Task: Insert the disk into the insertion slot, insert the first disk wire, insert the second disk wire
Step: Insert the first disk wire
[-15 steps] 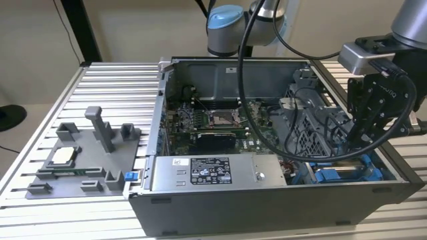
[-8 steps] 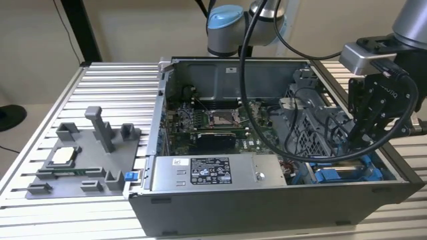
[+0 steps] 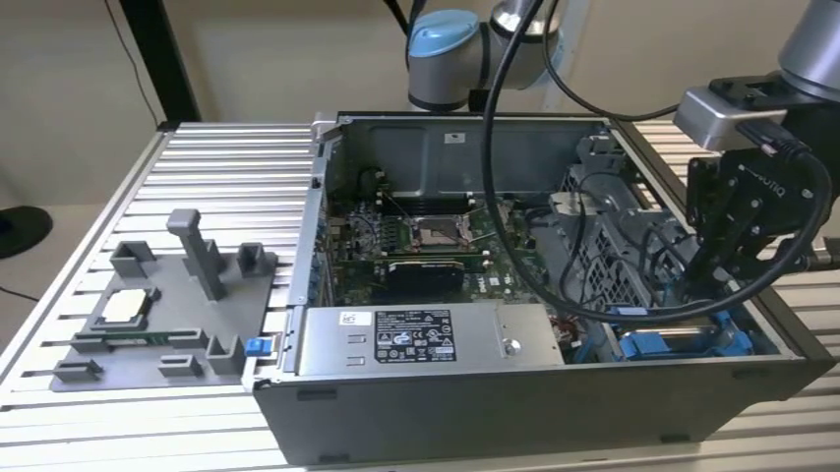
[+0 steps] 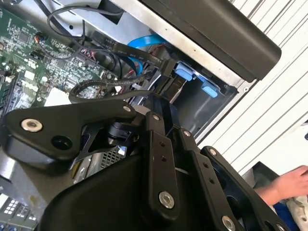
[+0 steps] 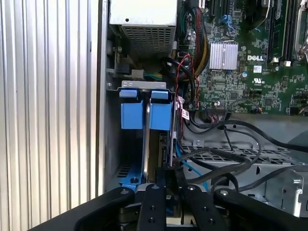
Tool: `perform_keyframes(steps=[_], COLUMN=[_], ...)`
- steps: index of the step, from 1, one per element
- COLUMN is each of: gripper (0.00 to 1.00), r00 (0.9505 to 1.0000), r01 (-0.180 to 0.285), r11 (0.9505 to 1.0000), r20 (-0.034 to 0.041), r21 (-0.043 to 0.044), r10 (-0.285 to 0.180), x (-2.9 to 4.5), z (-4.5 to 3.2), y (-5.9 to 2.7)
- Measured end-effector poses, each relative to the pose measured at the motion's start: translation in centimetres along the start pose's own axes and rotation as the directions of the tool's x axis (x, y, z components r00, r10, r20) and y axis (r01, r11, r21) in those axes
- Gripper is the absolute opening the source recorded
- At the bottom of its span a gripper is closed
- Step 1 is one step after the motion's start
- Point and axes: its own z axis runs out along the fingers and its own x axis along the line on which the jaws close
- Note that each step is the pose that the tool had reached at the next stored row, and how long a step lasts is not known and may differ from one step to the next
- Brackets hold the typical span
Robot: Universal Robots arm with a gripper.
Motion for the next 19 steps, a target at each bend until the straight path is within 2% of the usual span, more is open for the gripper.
perform_keyframes(steps=[5, 13, 19], gripper=[0.00, 0.00, 0.00], r00=[1.0000, 0.9997, 0.9996], r01=[-0.005, -0.016, -0.018], r11=[1.0000, 0.9999, 0.9998], r20=[0.0014, 0.0185, 0.0202], r21=[-0.0014, -0.0019, -0.0019], r10=[0.005, 0.016, 0.018], x=[-0.01, 0.35, 0.58], z=[0.60, 0.96, 1.10], y=[-0.10, -0.47, -0.72])
